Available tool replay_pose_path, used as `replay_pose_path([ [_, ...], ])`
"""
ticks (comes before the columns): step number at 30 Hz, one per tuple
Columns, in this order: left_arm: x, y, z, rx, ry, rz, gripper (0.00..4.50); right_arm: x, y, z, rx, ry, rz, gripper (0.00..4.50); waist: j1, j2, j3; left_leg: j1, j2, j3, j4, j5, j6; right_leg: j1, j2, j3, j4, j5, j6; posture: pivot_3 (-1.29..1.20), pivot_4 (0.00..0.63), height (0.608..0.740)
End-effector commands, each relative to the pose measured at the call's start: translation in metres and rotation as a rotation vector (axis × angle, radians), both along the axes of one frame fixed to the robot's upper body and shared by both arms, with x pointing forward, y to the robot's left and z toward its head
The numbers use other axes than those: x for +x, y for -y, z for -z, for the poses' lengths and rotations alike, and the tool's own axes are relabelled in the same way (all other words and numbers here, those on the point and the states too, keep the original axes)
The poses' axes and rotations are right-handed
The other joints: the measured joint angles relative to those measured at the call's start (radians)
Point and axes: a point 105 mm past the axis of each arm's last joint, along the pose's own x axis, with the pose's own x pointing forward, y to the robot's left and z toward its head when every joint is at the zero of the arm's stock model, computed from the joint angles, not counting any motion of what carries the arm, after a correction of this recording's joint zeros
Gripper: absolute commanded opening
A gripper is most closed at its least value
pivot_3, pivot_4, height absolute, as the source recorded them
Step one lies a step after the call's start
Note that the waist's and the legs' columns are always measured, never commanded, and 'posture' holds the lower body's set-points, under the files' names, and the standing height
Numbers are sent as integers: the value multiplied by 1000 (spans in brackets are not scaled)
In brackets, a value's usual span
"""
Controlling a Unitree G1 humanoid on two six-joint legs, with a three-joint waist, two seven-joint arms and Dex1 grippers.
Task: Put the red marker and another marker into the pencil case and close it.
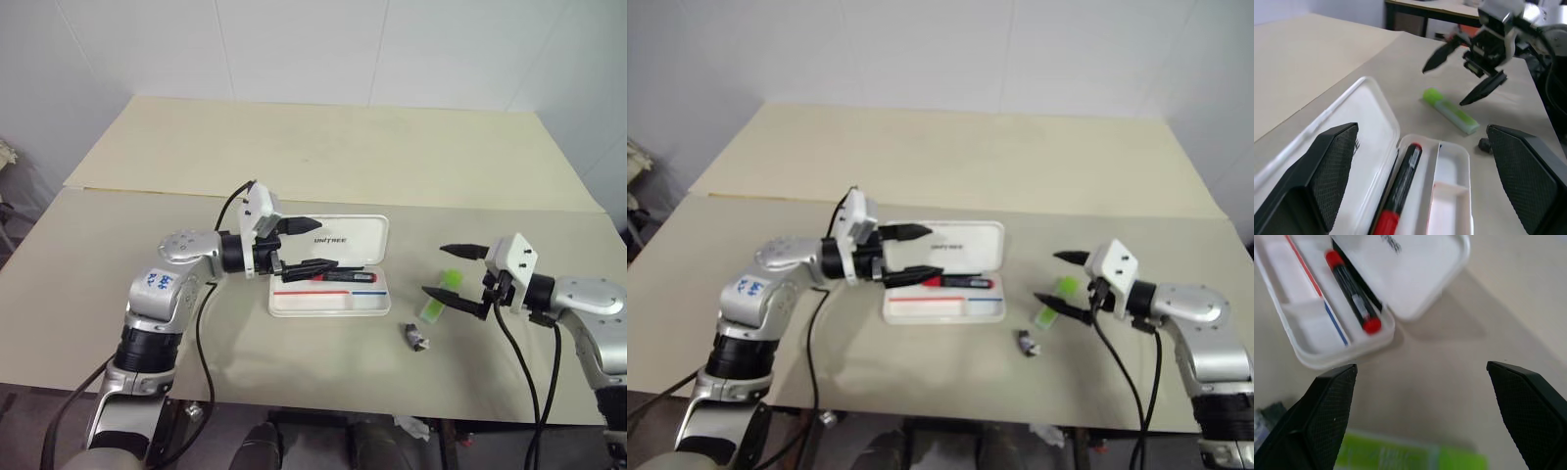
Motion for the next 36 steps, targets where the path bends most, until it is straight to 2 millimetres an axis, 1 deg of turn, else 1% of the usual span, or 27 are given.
replay_pose_path([
  [1, -19, -4, -5, 12, 42, 69, 4474, -4, 0, -16, 62, 71, 107, 4500, 0, 0, 0, 0, 0, 0, 0, 0, 0, 0, 0, 0, 0, 0, 0, 0, 150, 740],
  [3, -27, -9, 5, 94, 33, 101, 4474, -7, 0, -11, 88, 52, 173, 4500, -2, 0, 0, 1, 0, 0, 0, 0, 0, 0, 1, 0, 0, 0, 0, 0, 150, 740],
  [4, -27, -10, 6, 99, 30, 104, 4474, -9, 0, -10, 95, 45, 196, 4500, -3, 0, 0, 1, 1, 0, 0, 0, 0, 0, 1, 0, 1, 0, 0, 0, 150, 740],
  [5, -27, -11, 5, 91, 33, 101, 4474, -10, 0, -9, 98, 37, 217, 4500, -2, 0, 0, 1, 1, 0, -1, 0, -1, 0, 2, 0, 0, 0, 0, 0, 150, 740],
  [10, -26, -20, 6, 115, 29, 124, 4474, -20, 6, 9, 101, -113, 407, 4500, 0, 0, 0, 1, 0, 0, 0, 0, 0, 1, 0, 0, 1, 0, -1, 0, 150, 740],
  [13, -23, -25, 5, 126, 39, 123, 4474, -24, 4, 21, 80, -224, 488, 4500, 0, 0, 0, 1, 0, 0, 0, 0, 0, 0, 0, 0, 0, 0, -1, 0, 150, 740],
  [17, -23, -28, 0, 118, 63, 145, 4474, -27, -5, 29, 74, -301, 536, 4500, -2, 0, -1, 1, 1, 0, -1, 0, 0, 0, 1, 0, 0, 0, -1, 0, 150, 740],
  [21, -29, -33, 0, 127, 63, 194, 4474, -24, -16, 26, 148, -308, 575, 4500, -2, 0, -1, 1, 1, 0, -2, 0, 0, 0, 1, -1, -1, 0, -1, 0, 150, 740],
  [25, -25, -35, -1, 129, 68, 183, 4474, -21, -17, 23, 212, -336, 626, 4500, -2, 0, -1, 1, 0, 0, -2, 0, 0, 0, 0, 0, -1, 0, -1, 0, 150, 740],
  [30, -26, -32, 0, 124, 70, 187, 4474, -19, -19, 29, 212, -381, 686, 4500, -2, 0, -1, 1, 1, -1, -3, 0, 0, 0, 0, -1, -1, 0, -2, 0, 150, 740],
  [34, -26, -31, 0, 120, 70, 188, 4474, -16, -16, 39, 172, -404, 740, 4500, -2, 0, -1, 1, 1, -1, -4, 0, 0, -1, 0, -1, -1, 0, -2, 0, 150, 740],
  [36, -26, -31, 0, 118, 70, 190, 4474, -14, -16, 40, 171, -404, 749, 4500, -2, -1, -1, 1, 0, -1, -4, 0, 0, 0, 0, -1, -1, 0, -2, 0, 150, 740],
])
